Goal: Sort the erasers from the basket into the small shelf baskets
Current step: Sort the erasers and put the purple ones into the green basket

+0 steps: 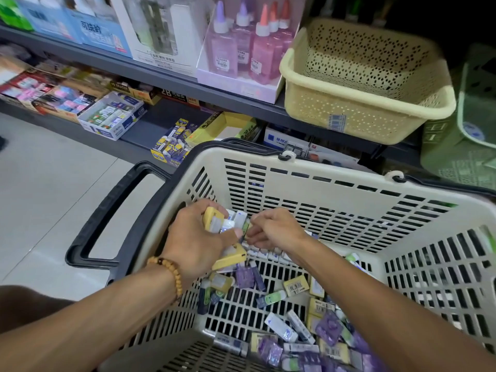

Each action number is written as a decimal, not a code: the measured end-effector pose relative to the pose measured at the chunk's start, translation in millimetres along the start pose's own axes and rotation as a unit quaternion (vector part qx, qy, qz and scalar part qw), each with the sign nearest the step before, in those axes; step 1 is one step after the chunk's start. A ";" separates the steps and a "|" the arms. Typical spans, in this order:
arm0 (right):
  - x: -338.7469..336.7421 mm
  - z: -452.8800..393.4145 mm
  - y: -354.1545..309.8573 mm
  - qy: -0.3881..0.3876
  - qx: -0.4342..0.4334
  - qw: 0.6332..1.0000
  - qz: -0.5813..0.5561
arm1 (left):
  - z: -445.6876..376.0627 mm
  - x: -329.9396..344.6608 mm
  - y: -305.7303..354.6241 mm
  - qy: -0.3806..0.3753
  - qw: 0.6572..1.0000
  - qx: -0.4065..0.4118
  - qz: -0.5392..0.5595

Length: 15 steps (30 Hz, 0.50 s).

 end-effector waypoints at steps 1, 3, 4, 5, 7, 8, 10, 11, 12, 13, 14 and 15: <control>-2.7 8.8 -5.1 -0.002 -0.014 1.000 0.014 | -1.4 -0.7 1.1 0.010 1.000 0.009 0.005; -1.3 30.6 -14.7 -0.046 -0.034 0.998 0.007 | -3.7 -1.5 2.9 0.029 0.999 0.019 0.015; 2.5 42.2 -19.7 -0.078 -0.040 0.996 0.003 | -5.1 -1.5 4.3 0.039 0.999 0.027 0.012; 7.3 52.8 -24.1 -0.105 -0.045 0.993 0.005 | -5.9 -1.2 5.8 0.047 0.998 0.034 0.003; 14.8 64.9 -28.4 -0.132 -0.051 0.990 0.009 | -6.5 0.7 7.9 0.055 0.998 0.042 -0.005; 16.3 66.7 -27.9 -0.132 -0.051 0.990 0.001 | -6.7 2.0 8.1 0.055 0.997 0.044 -0.003; 14.2 66.2 -23.6 -0.130 -0.042 0.990 -0.039 | -5.8 3.7 8.5 0.054 0.997 0.048 -0.002; 9.6 64.7 -20.3 -0.128 -0.038 0.989 -0.063 | -5.7 5.0 8.1 0.047 0.998 0.044 0.006; 2.3 62.6 -15.7 -0.120 -0.033 0.989 -0.084 | -5.9 6.0 6.5 0.040 0.998 0.034 0.020; -6.7 60.1 -10.5 -0.107 -0.025 0.989 -0.098 | -6.1 6.3 4.4 0.033 0.999 0.020 0.029; -16.6 56.6 -4.9 -0.086 -0.016 0.991 -0.098 | -6.4 5.9 2.4 0.029 0.999 0.007 0.032; -26.1 52.0 0.6 -0.060 -0.006 0.995 -0.082 | -6.4 5.4 1.1 0.025 0.999 -0.004 0.031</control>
Point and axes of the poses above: each hand's wrist, its own z-axis away from the middle knuckle, its own x-axis out of the palm, y = z × x, the point moved 7 cm from there along -z, towards the middle knuckle, and after that the axes turned 2 degrees about -x, right-handed, at the moved point
